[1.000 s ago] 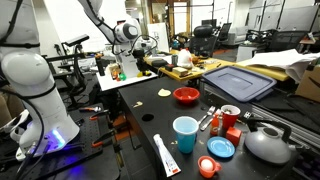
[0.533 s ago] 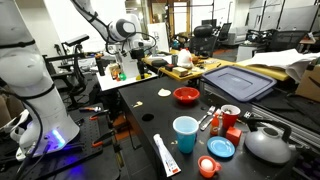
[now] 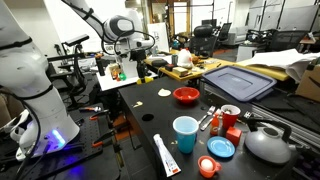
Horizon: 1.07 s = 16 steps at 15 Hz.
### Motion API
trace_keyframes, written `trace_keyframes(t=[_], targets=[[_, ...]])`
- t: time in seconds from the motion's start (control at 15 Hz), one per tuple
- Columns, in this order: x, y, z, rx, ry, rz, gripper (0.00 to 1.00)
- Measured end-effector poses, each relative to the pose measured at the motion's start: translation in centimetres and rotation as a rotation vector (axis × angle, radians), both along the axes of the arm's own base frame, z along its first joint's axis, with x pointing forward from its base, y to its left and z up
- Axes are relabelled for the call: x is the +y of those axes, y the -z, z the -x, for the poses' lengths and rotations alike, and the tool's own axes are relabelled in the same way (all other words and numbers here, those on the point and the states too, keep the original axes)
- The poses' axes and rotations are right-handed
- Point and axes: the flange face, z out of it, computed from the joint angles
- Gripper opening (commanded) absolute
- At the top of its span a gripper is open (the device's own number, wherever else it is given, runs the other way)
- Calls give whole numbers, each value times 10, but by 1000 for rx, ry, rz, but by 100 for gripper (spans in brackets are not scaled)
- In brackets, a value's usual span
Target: Move the banana to the right
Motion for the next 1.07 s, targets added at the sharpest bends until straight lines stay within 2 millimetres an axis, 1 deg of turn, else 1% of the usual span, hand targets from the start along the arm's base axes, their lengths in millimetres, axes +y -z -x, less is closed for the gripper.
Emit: trace_keyframes(t=[0.33,0.53,0.67,0.73,1.07], targets=[[-40,-15,3,-47,93,49,8],[-58,-22,4,-75,164,74,8],[-65,-26,6,-94,211,87,8],[-67,-28,6,-103,230,93,30],[-63,-32,7,-115,253,100,30]])
